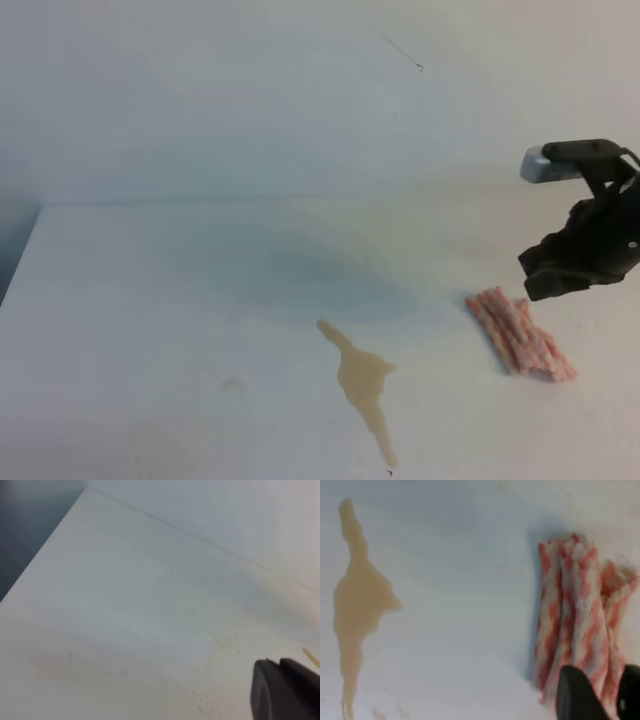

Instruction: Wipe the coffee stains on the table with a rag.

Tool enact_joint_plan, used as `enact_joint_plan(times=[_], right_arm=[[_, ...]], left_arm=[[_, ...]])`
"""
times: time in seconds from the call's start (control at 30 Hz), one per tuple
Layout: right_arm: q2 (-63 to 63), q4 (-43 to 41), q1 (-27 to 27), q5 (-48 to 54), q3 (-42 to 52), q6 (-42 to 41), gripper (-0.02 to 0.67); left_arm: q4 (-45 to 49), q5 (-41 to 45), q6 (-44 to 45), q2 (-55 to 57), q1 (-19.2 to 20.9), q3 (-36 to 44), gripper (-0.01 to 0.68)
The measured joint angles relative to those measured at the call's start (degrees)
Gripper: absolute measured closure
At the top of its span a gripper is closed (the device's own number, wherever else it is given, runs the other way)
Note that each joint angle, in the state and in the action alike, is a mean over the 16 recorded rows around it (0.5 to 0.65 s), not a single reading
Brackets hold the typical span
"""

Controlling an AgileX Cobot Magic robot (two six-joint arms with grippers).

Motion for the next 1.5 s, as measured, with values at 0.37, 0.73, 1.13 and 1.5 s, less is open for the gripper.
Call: enact_joint_plan(times=[0.37, 0.73, 1.13, 1.5], right_arm=[[11.91, -3.19, 2.84, -6.22, -2.36, 0.79, 0.389], [17.92, -5.36, 2.93, -5.81, -2.68, 0.69, 0.47], [17.07, -4.53, 5.84, 3.65, -7.86, -5.05, 0.622], [12.01, 0.42, 15.73, 13.61, -10.58, -20.3, 0.62]], left_arm=[[0.0, -0.06, 0.0, -0.1, 0.0, 0.16, 0.672], [0.0, -0.06, 0.0, -0.1, 0.0, 0.16, 0.672], [0.0, -0.06, 0.0, -0.1, 0.0, 0.16, 0.672], [0.0, -0.06, 0.0, -0.1, 0.0, 0.16, 0.672]])
